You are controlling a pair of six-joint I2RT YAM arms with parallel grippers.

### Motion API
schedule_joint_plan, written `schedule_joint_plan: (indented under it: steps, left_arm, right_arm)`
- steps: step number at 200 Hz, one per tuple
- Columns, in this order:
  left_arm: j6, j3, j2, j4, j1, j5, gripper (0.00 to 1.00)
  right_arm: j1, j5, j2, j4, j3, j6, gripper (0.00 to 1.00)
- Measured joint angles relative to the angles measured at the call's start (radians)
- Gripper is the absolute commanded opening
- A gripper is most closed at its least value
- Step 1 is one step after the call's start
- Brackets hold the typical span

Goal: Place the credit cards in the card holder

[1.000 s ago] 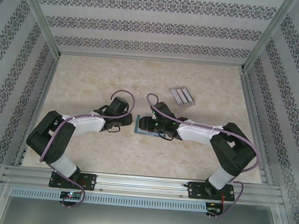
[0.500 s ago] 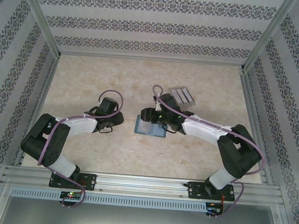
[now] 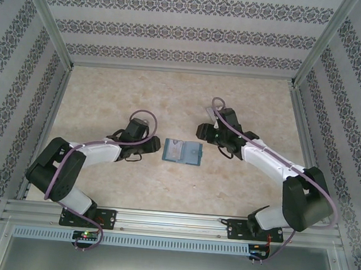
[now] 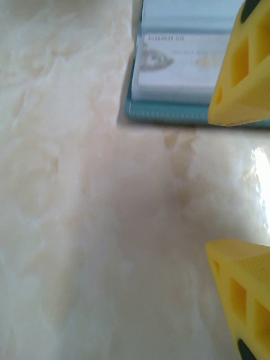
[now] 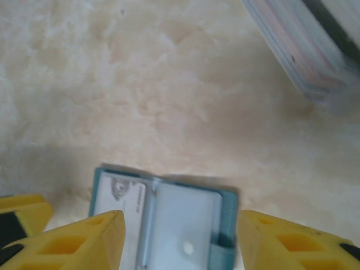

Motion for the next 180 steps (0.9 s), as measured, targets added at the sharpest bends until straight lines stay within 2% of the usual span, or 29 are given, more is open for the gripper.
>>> schedule_joint_plan:
  steps: [25, 39, 49, 99, 127, 180]
  left_arm:
    - [0.004, 0.034, 0.046, 0.011, -0.004, 0.042, 0.59]
    - [0.004, 0.052, 0.092, 0.016, -0.005, 0.078, 0.59]
    - [0.005, 0.065, 0.115, 0.017, -0.004, 0.086, 0.59]
    - [0.010, 0.094, 0.140, 0.023, -0.009, 0.121, 0.59]
    - [0.017, 0.095, 0.141, 0.023, -0.009, 0.123, 0.59]
    - [0.019, 0.091, 0.135, 0.027, -0.011, 0.117, 0.58]
  right_arm:
    - [0.001, -0.019, -0.002, -0.005, -0.060, 0.014, 0.45]
    - [0.004, -0.030, 0.004, -0.007, -0.087, 0.021, 0.33]
    - [0.008, -0.037, 0.015, -0.012, -0.097, 0.018, 0.29]
    - [0.025, -0.083, 0.088, -0.014, -0.104, 0.027, 0.27]
    - [0.048, -0.126, 0.129, 0.005, -0.104, 0.049, 0.35]
    - [0.123, -0.167, 0.178, 0.046, -0.087, 0.084, 0.30]
